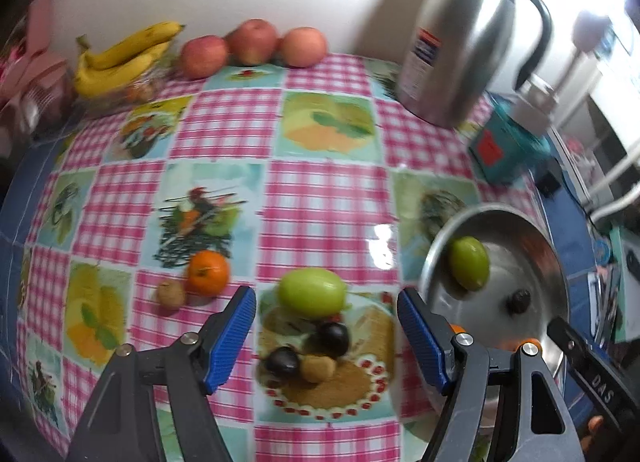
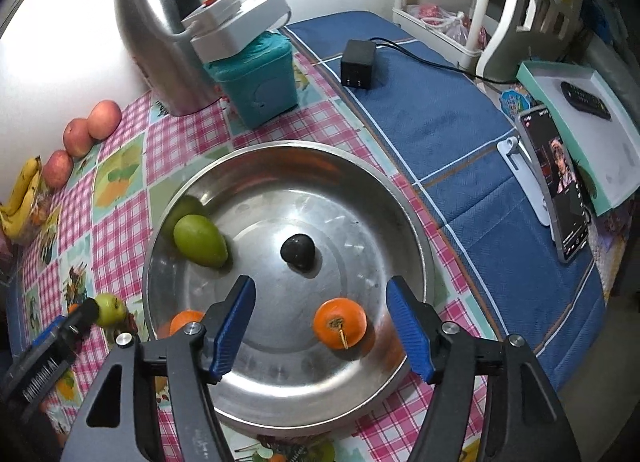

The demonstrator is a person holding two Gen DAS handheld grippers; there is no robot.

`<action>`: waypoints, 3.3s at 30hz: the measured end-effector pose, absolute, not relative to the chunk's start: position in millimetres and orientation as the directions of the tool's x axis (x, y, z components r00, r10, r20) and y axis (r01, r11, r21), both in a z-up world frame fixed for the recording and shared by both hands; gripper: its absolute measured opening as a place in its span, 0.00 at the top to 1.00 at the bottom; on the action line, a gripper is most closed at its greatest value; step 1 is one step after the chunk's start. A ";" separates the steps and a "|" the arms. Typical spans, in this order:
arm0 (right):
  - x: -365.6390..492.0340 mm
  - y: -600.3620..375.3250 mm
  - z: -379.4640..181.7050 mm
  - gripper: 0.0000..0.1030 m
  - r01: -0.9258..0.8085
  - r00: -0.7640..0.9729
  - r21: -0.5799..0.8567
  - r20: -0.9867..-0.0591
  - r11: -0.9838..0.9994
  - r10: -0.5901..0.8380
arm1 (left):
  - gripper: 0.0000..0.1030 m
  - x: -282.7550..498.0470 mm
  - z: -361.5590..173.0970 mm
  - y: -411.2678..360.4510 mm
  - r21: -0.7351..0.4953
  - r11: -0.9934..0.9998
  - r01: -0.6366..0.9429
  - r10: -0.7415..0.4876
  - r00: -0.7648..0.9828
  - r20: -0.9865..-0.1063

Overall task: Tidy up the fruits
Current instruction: 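Lift both open tools away from the bowl, then move both tools toward the remaining green apple and plums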

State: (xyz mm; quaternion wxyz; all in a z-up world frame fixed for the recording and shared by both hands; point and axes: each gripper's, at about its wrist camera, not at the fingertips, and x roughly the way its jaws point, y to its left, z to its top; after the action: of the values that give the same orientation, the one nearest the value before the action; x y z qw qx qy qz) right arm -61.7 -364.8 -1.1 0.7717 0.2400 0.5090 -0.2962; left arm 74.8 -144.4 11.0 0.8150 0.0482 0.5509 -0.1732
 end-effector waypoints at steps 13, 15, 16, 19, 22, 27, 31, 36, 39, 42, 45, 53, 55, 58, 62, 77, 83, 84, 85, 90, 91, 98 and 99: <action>-53.3 -333.5 10.0 0.33 0.640 0.320 0.036 -0.921 0.768 -0.223 | 0.26 85.3 11.4 -107.7 -0.141 0.958 0.250 -0.223 0.337 -0.915; -52.4 -332.0 9.7 0.33 0.636 0.318 0.031 -0.921 0.771 -0.225 | 0.25 85.8 10.9 -105.4 -0.148 0.958 0.245 -0.227 0.335 -0.915; -52.0 -331.9 9.1 0.33 0.636 0.316 0.030 -0.922 0.771 -0.224 | 0.20 85.7 10.4 -104.5 -0.149 0.958 0.244 -0.227 0.335 -0.914; -51.5 -332.5 5.8 0.33 0.638 0.309 0.036 -0.927 0.769 -0.213 | 0.15 85.0 10.7 -102.5 -0.149 0.959 0.243 -0.227 0.337 -0.914; -50.8 -332.5 3.2 0.33 0.637 0.303 0.032 -0.929 0.770 -0.211 | 0.15 85.3 10.3 -101.5 -0.155 0.959 0.239 -0.231 0.335 -0.913; -49.7 -332.0 1.3 0.24 0.634 0.299 0.024 -0.929 0.773 -0.217 | 0.00 83.8 10.8 -98.9 -0.130 0.965 0.229 -0.211 0.374 -0.903; -48.9 -329.8 2.6 0.08 0.620 0.322 0.017 -0.917 0.785 -0.235 | 0.00 83.8 11.0 -96.1 -0.117 0.966 0.229 -0.200 0.384 -0.901; -47.4 -326.9 2.4 0.07 0.617 0.334 0.021 -0.912 0.787 -0.238 | 0.00 82.7 10.8 -95.1 -0.108 0.967 0.233 -0.195 0.395 -0.898; -47.5 -325.7 2.5 0.07 0.616 0.338 0.014 -0.908 0.787 -0.249 | 0.00 82.4 13.8 -96.3 -0.101 0.964 0.246 -0.197 0.407 -0.892; -48.5 -326.3 2.3 0.07 0.621 0.350 0.031 -0.905 0.783 -0.242 | 0.00 82.1 17.9 -99.6 -0.082 0.958 0.276 -0.198 0.423 -0.885; -49.0 -326.5 2.4 0.07 0.627 0.370 0.059 -0.900 0.777 -0.230 | 0.00 81.7 23.2 -101.3 -0.030 0.958 0.284 -0.167 0.470 -0.867; -45.6 -321.4 1.9 0.07 0.626 0.397 0.083 -0.890 0.776 -0.225 | 0.00 84.8 29.1 -95.4 0.077 0.968 0.240 -0.072 0.556 -0.828; -44.0 -319.6 -0.2 0.07 0.622 0.397 0.081 -0.890 0.779 -0.224 | 0.00 87.4 26.8 -90.9 0.084 0.972 0.219 -0.054 0.558 -0.828; -42.6 -317.3 -2.3 0.07 0.612 0.414 0.098 -0.885 0.784 -0.212 | 0.00 89.9 24.6 -87.3 0.078 0.972 0.220 -0.059 0.553 -0.831; -38.0 -310.8 -5.2 0.07 0.609 0.399 0.074 -0.889 0.790 -0.224 | 0.00 93.5 22.0 -85.8 0.073 0.966 0.247 -0.073 0.535 -0.841; -15.2 -279.4 -7.4 0.07 0.534 0.450 0.124 -0.879 0.836 -0.157 | 0.00 117.1 24.6 -39.0 0.046 0.967 0.251 -0.094 0.520 -0.849; -1.0 -257.5 -2.1 0.07 0.482 0.477 0.136 -0.869 0.866 -0.129 | 0.00 131.2 32.1 -0.6 0.002 0.982 0.187 -0.096 0.513 -0.853; 1.8 -252.6 -1.0 0.07 0.470 0.483 0.143 -0.867 0.871 -0.119 | 0.00 132.2 32.7 3.4 -0.001 0.984 0.179 -0.094 0.513 -0.853; 4.3 -248.3 -0.5 0.07 0.459 0.488 0.148 -0.866 0.876 -0.110 | 0.00 134.0 32.8 8.7 -0.011 0.986 0.167 -0.096 0.512 -0.853; 15.5 -227.0 -1.3 0.07 0.417 0.497 0.170 -0.865 0.893 -0.067 | 0.00 140.9 27.6 31.0 -0.100 0.989 0.108 -0.140 0.478 -0.867; 17.9 -222.3 -2.0 0.07 0.407 0.493 0.174 -0.868 0.896 -0.055 | 0.00 141.5 26.5 33.0 -0.112 0.989 0.100 -0.146 0.472 -0.869; 28.0 -197.5 -7.3 0.07 0.356 0.463 0.180 -0.886 0.917 -0.005 | 0.00 141.7 21.5 26.8 -0.130 0.984 0.119 -0.169 0.445 -0.879; 28.7 -195.4 -8.7 0.07 0.354 0.456 0.180 -0.890 0.918 -0.002 | 0.00 140.9 19.6 21.5 -0.123 0.982 0.144 -0.174 0.435 -0.883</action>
State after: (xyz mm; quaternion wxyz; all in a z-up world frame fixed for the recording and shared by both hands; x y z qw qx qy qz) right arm 28.7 -195.4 -8.7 0.8356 0.1724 0.5106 -0.1063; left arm 140.9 21.5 19.6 0.8470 -0.0144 0.5229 -0.0940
